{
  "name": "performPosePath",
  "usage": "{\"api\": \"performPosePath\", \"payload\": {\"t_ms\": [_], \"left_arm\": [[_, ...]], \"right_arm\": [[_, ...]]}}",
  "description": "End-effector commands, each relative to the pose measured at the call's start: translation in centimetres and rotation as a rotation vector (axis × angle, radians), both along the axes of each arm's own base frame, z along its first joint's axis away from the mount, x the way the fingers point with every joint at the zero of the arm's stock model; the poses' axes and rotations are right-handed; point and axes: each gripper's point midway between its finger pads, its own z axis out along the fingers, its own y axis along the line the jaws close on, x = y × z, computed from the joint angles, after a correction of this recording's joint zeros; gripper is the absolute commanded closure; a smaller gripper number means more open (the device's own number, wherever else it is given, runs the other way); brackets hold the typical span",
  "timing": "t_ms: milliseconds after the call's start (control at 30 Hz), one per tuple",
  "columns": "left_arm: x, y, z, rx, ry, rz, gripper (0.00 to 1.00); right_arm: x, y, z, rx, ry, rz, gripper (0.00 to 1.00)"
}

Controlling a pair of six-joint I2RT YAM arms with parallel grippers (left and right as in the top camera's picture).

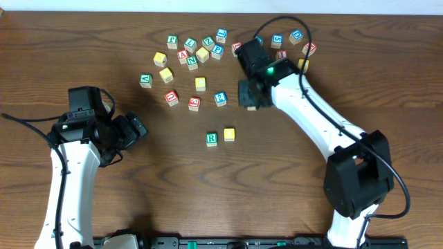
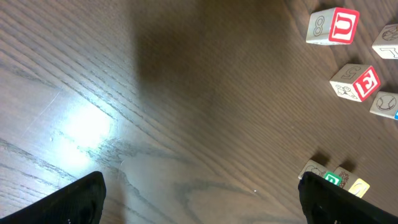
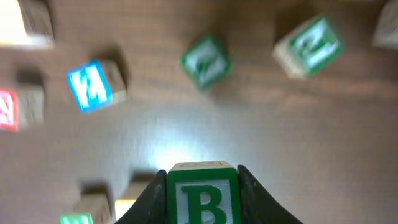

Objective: Spell out ROBOT
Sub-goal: 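Carry the green B block right of the yellow O and release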

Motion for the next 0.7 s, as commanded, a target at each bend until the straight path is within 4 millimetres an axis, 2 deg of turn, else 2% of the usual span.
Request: {"api": "performPosePath", "payload": {"t_ms": [0, 133, 300, 433, 667], "left_arm": [[0.6, 0.4, 0.7, 0.017, -0.029, 0.012, 0.02], [0.9, 0.5, 0.8, 0.019, -0.040, 0.012, 0.03], [0.9, 0.5, 0.8, 0.019, -0.040, 0.012, 0.03], [0.9, 0.5, 0.8, 0.019, -0.040, 0.012, 0.02], [0.9, 0.5, 0.8, 0.019, -0.040, 0.012, 0.02]], "right_arm": [[-2.5, 1.5, -1.7, -0.014, 0.076, 0.053, 0.75], [-4.3, 2.2, -4.7, -0.021, 0.114, -0.001, 0.76], [-5.4, 2.5, -7.6, -0.022, 0.102, -0.029, 0.74], [-5.7, 1.6, -8.5, -0.046, 0.100, -0.044, 0.74], [-5.6, 1.1, -8.5, -0.069, 0.095, -0.054, 0.73]]}}
